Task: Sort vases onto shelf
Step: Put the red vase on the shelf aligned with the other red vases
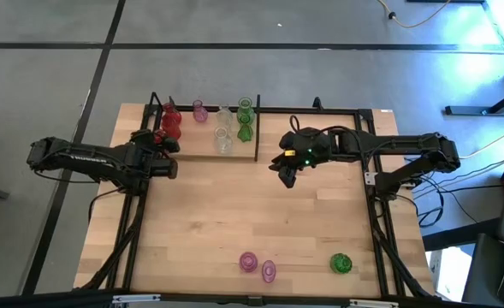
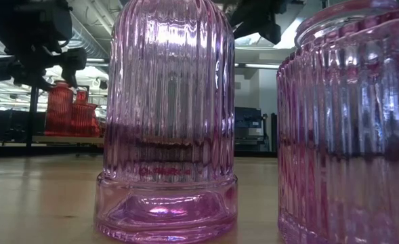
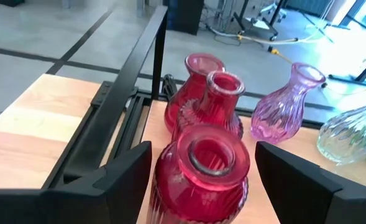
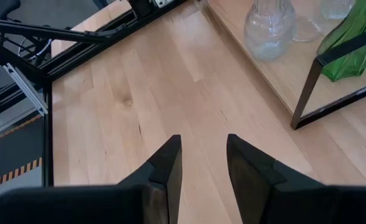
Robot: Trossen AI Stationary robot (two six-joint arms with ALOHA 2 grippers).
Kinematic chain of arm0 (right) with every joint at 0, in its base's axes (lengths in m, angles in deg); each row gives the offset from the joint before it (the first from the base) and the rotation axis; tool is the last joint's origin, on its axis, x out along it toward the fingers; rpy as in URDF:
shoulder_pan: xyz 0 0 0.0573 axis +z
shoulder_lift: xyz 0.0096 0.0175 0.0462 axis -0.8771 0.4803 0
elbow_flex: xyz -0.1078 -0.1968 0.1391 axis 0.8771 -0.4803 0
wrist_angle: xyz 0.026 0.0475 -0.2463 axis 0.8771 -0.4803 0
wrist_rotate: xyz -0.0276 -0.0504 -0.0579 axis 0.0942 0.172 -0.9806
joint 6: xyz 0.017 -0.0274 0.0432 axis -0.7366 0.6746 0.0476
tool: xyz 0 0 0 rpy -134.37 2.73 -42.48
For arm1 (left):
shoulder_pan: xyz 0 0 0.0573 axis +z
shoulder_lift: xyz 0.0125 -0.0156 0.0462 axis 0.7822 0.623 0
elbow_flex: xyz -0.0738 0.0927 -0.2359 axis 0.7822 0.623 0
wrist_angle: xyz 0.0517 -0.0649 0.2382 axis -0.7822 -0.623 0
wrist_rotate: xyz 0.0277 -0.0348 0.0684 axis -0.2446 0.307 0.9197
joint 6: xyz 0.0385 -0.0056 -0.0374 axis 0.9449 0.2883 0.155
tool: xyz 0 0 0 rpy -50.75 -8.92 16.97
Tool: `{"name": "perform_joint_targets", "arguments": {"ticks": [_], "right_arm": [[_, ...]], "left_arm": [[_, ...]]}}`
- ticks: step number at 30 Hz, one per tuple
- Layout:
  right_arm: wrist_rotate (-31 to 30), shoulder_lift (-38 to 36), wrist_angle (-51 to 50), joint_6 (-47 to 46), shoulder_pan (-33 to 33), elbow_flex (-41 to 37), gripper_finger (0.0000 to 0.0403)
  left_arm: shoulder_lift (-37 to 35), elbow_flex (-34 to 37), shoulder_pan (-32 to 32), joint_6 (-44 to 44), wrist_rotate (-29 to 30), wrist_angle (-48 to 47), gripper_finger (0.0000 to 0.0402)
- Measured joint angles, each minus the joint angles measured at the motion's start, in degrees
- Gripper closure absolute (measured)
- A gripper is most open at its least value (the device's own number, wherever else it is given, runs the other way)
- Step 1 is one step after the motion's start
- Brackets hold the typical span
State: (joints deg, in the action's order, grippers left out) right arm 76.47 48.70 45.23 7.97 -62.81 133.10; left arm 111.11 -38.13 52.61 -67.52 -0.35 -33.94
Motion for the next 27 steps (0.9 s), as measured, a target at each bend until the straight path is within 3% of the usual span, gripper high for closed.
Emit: {"name": "perform_joint_targets", "arguments": {"ticks": [7, 17, 19, 22, 27], "right_arm": [[-0.01, 0.0, 1.51, 0.0, 0.0, 0.0, 0.0292], [0.09, 0.0, 2.08, -0.02, 0.0, 0.0, 0.0292], [0.1, 0.0, 2.23, -0.02, 0.0, 0.0, 0.0292], [0.1, 0.0, 2.22, -0.02, 0.0, 0.0, 0.0292], [-0.18, 0.02, 2.3, -0.02, 0.0, 0.0, 0.0292]], "left_arm": [[-0.34, -1.67, 0.01, 0.41, 3.56, -0.77, 0.0122], [-0.33, -9.26, 0.02, 16.92, 5.2, -0.88, 0.0122], [-0.33, -11.8, 0.05, 17.81, 2.72, -2.04, 0.0127], [-0.33, -15.94, 1.16, 17.75, -6.02, -6.48, 0.0156], [-0.59, -19.91, 1.18, 20.2, -22.0, -11.99, 0.0281]]}}
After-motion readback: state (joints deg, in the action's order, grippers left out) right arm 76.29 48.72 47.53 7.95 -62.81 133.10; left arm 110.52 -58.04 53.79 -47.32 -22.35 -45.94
